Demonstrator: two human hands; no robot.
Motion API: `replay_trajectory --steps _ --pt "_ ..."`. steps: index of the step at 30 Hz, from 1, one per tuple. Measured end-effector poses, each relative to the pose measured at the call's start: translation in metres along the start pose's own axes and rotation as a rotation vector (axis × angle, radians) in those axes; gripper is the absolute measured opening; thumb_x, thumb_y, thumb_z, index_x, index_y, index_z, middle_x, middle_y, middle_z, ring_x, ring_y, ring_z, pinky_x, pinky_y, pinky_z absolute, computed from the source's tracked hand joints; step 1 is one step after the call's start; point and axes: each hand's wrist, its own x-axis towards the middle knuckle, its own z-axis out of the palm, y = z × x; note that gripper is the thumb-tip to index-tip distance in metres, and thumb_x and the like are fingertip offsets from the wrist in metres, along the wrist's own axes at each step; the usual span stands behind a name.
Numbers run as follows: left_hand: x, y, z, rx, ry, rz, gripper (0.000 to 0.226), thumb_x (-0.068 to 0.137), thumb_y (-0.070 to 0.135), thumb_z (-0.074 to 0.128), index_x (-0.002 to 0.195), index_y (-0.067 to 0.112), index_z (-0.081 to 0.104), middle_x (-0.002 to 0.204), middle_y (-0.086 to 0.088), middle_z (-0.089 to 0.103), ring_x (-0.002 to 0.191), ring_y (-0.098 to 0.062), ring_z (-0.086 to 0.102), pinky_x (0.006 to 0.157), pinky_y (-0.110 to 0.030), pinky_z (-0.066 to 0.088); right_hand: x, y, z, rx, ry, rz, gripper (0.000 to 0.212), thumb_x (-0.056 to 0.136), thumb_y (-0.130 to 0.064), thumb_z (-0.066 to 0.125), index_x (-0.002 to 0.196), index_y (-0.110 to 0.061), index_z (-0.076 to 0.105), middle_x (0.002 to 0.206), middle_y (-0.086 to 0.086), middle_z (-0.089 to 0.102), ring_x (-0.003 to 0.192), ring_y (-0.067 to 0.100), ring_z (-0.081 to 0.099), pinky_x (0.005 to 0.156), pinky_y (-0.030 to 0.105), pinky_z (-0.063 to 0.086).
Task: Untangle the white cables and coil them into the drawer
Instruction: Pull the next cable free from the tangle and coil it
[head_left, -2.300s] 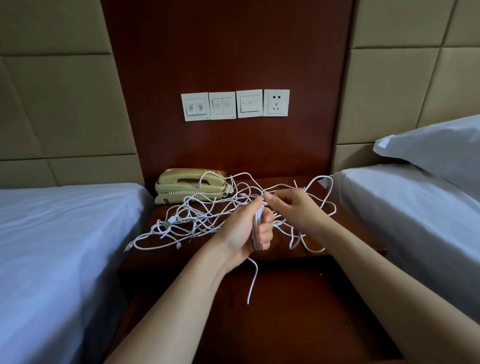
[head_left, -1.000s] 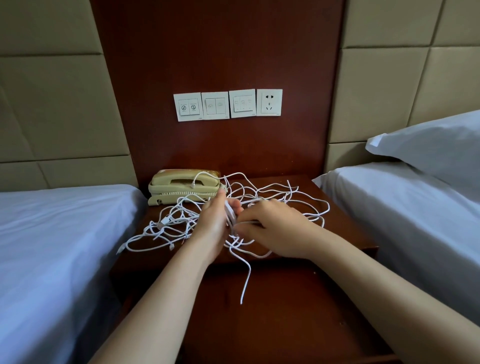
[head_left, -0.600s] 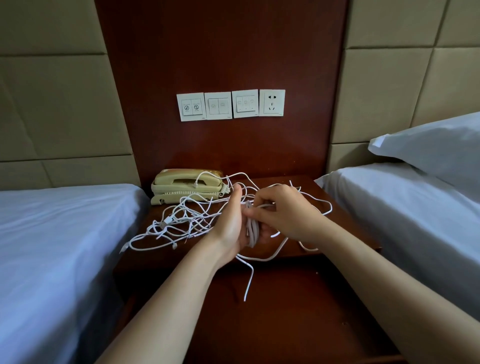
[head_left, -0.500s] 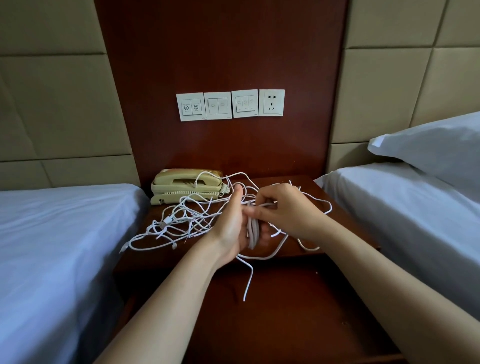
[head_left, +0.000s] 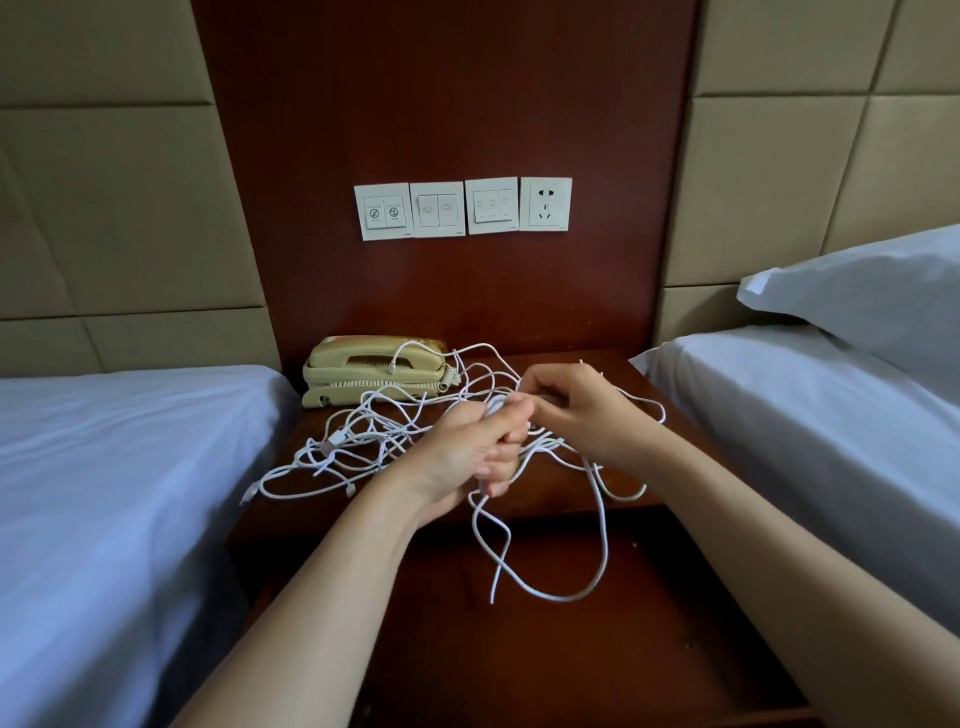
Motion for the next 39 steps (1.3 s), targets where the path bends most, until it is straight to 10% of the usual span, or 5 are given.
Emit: replay_trajectory --steps 14,22,31,34,39 --pt "0.003 -0.003 -0.012 -0.179 0.136 0.016 0.043 0.100 0.033 0.036 0.062 0.014 0.037 0.044 0.008 0.024 0.034 -0.004 0.023 0.036 -0.017 0.029 -0.004 0.015 -0.022 -0.115 -0.127 0.289 0.034 0.094 -0.033 0.054 0.065 -0.018 0.064 0.057 -0.004 0.067 0.054 0.018 0.051 0.056 0.031 0.041" --pt "0.008 -0.003 -0.009 -0.280 0.186 0.011 0.046 0.101 0.033 0.032 0.060 0.014 0.034 0.041 0.008 0.023 0.032 -0.005 0.022 0.036 -0.017 0.025 -0.005 0.014 -0.029 -0.081 -0.238 0.648 0.042 0.100 -0.031 0.039 0.068 -0.006 0.052 0.071 0.016 0.070 0.034 0.008 0.049 0.037 0.017 0.038" --pt "0.008 -0.003 -0.012 -0.347 0.208 0.018 0.047 0.101 0.035 0.031 0.059 0.015 0.034 0.042 0.008 0.022 0.033 -0.005 0.022 0.036 -0.017 0.026 -0.011 0.030 -0.036 -0.273 0.283 0.324 0.041 0.095 -0.030 0.051 0.077 0.004 0.066 0.064 0.017 0.064 0.055 0.019 0.053 0.051 0.026 0.037" --pt "0.008 -0.003 -0.013 -0.346 0.205 0.017 0.048 0.101 0.036 0.031 0.059 0.015 0.035 0.042 0.008 0.023 0.033 -0.005 0.022 0.036 -0.018 0.027 -0.012 0.029 -0.035 -0.264 0.402 0.173 0.028 0.093 -0.020 0.056 0.105 0.002 0.067 0.108 0.016 0.069 0.096 0.023 0.066 0.073 0.021 0.044" --pt "0.008 -0.005 -0.013 -0.288 0.202 -0.007 0.047 0.101 0.035 0.032 0.060 0.014 0.035 0.041 0.007 0.023 0.033 -0.006 0.021 0.036 -0.018 0.027 -0.011 0.031 -0.034 -0.369 0.472 0.065 0.032 0.092 -0.011 0.057 0.123 -0.001 0.058 0.148 0.008 0.039 0.142 0.018 0.024 0.104 0.021 0.028"
